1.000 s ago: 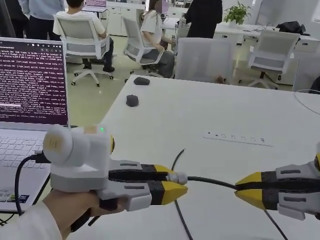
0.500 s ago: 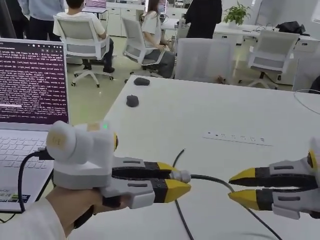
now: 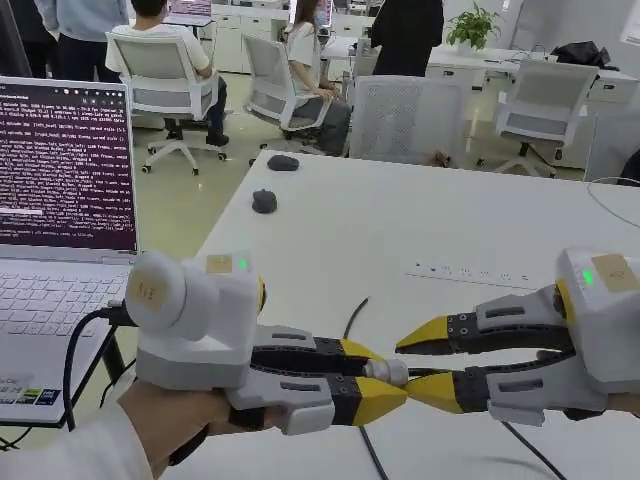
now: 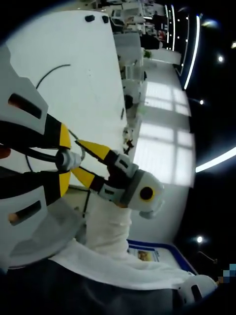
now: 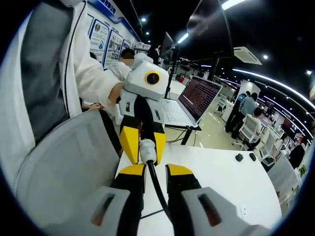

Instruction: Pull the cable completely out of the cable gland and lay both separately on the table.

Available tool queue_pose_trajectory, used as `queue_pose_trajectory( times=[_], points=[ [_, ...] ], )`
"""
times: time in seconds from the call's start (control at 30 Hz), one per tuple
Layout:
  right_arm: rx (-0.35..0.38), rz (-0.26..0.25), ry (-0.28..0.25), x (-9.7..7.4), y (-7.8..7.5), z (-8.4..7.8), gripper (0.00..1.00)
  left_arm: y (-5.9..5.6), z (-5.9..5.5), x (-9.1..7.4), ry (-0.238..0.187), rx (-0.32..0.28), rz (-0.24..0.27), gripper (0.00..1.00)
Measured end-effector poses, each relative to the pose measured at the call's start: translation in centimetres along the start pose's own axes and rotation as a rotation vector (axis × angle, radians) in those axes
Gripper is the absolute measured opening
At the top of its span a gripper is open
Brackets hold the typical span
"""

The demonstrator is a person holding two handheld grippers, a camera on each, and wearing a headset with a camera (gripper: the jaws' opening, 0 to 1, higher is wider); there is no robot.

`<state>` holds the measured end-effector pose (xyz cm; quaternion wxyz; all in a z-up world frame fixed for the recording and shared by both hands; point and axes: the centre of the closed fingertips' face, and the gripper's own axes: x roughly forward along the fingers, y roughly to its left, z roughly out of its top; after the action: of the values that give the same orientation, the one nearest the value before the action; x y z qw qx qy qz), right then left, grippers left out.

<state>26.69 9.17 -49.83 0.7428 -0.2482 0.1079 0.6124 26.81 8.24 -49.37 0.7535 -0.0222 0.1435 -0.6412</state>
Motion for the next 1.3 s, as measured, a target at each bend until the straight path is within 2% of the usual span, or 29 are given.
queue_pose_trajectory(
  times=[0.03, 0.5, 0.87, 1.0, 1.3],
  points=[
    [-0.007, 0.011, 0.004, 0.0, 0.3, -0.1, 0.06, 0.0, 0.1, 0.0, -0.004, -0.003, 0.0, 0.16],
    [0.005, 0.009, 0.021, 0.0, 0.0, -1.2, 0.05, 0.2, -0.3, 0.0, 0.006, -0.007, -0.002, 0.16],
    [0.059, -0.059, 0.057, -1.7, -1.3, -3.6, 0.05, 1.1, -0.4, -1.5, -0.004, -0.025, 0.027, 0.17],
    [0.075, -0.073, 0.055, -2.1, -1.3, -3.8, 0.05, 1.1, -0.2, -1.6, -0.015, -0.033, 0.029, 0.16],
    [0.088, -0.084, 0.056, -2.3, -1.1, -4.1, 0.05, 0.8, -0.1, -1.1, -0.006, -0.022, 0.019, 0.16]
  ],
)
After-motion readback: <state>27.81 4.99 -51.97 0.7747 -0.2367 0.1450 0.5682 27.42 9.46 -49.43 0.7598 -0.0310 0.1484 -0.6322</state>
